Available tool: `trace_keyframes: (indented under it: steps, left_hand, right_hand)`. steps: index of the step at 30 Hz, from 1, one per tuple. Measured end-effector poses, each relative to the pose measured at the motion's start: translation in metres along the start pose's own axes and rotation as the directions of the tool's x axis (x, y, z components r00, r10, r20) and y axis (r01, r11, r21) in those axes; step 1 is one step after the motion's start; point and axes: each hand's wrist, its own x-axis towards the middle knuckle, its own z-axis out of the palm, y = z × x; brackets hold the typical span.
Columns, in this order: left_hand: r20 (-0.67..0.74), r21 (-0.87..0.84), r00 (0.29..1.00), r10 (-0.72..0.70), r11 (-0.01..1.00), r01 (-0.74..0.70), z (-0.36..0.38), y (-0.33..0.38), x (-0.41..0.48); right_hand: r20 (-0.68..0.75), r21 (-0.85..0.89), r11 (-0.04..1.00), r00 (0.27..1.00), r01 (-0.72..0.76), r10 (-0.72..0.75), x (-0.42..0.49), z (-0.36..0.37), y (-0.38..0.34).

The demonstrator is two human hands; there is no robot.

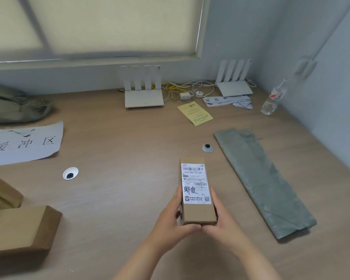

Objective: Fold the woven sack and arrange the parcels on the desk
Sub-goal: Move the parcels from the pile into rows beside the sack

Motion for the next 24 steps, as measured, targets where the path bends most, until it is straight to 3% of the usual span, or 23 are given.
trace_keyframes:
  steps: [10,24]
  left_hand:
    - [-0.152,0.12,0.987,-0.048,0.99,0.067,0.036,-0.048,0.102]
    - [-0.177,0.391,0.982,0.065,0.921,0.01,0.019,-0.052,0.202]
  right_hand:
    - [0.033,-0.393,0.918,0.997,-0.048,0.066,0.102,-0.047,0.062]
    - [0.015,-0.605,0.796,1.0,0.008,0.002,0.205,-0.078,0.067]
